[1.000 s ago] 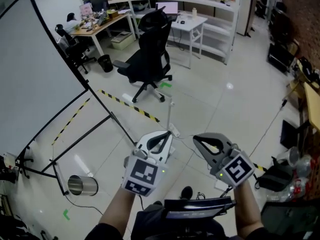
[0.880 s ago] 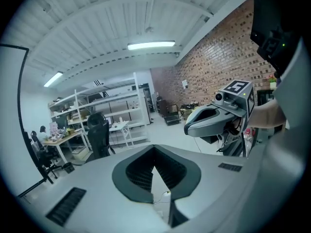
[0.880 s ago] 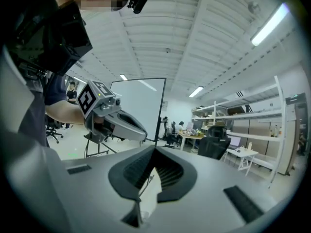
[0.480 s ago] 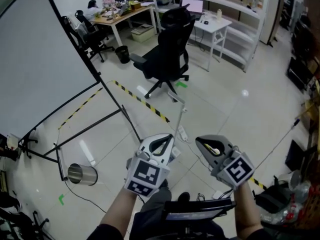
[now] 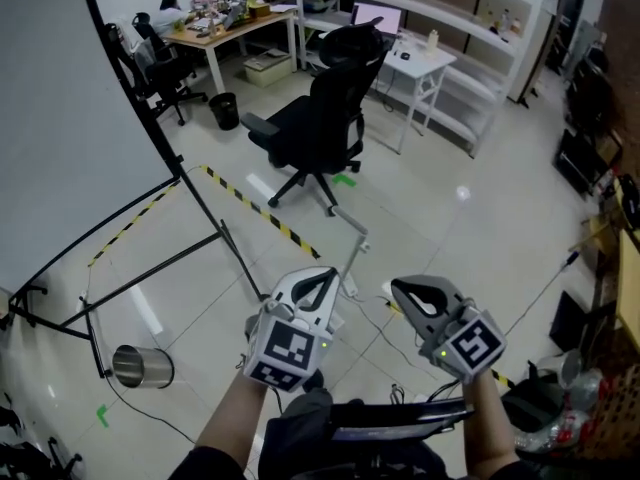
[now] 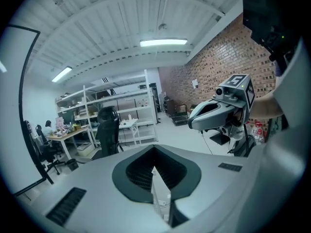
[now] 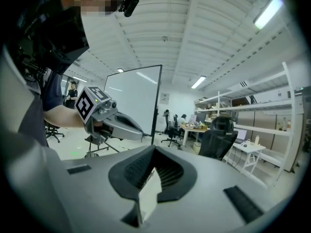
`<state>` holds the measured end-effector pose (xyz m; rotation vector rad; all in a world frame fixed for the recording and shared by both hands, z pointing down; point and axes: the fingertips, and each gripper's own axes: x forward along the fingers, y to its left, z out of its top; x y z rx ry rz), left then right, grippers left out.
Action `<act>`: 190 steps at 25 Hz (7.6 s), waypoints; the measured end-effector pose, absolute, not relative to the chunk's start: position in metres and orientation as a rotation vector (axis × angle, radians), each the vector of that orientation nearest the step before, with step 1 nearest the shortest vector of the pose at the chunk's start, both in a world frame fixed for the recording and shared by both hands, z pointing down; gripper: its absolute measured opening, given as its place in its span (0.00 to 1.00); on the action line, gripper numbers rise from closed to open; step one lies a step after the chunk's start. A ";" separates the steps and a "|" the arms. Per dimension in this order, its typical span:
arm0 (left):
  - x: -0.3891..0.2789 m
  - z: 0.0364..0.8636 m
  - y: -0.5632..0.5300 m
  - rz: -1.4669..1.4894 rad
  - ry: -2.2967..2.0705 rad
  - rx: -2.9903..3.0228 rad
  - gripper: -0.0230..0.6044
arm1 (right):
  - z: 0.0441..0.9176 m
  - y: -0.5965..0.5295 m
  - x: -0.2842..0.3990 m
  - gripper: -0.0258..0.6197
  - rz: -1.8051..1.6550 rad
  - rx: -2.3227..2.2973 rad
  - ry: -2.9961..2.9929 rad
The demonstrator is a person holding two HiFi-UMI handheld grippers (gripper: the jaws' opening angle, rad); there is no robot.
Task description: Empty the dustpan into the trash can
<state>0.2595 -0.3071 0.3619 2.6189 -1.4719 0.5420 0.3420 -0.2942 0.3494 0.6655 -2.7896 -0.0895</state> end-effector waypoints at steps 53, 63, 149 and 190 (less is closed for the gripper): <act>0.284 0.506 -0.438 0.420 -2.088 1.895 0.04 | 0.439 -0.493 0.349 0.06 -0.071 -0.053 -2.726; 0.306 0.626 -0.467 0.330 -2.066 1.747 0.57 | 0.481 -0.490 0.348 0.06 0.005 0.009 -2.642; 0.248 0.632 -0.346 0.498 -2.196 1.753 0.14 | 0.526 -0.405 0.309 0.06 0.171 -0.273 -2.666; 0.198 0.406 -0.336 0.446 -2.374 1.773 0.14 | 0.409 -0.401 0.290 0.06 0.072 -0.399 -2.904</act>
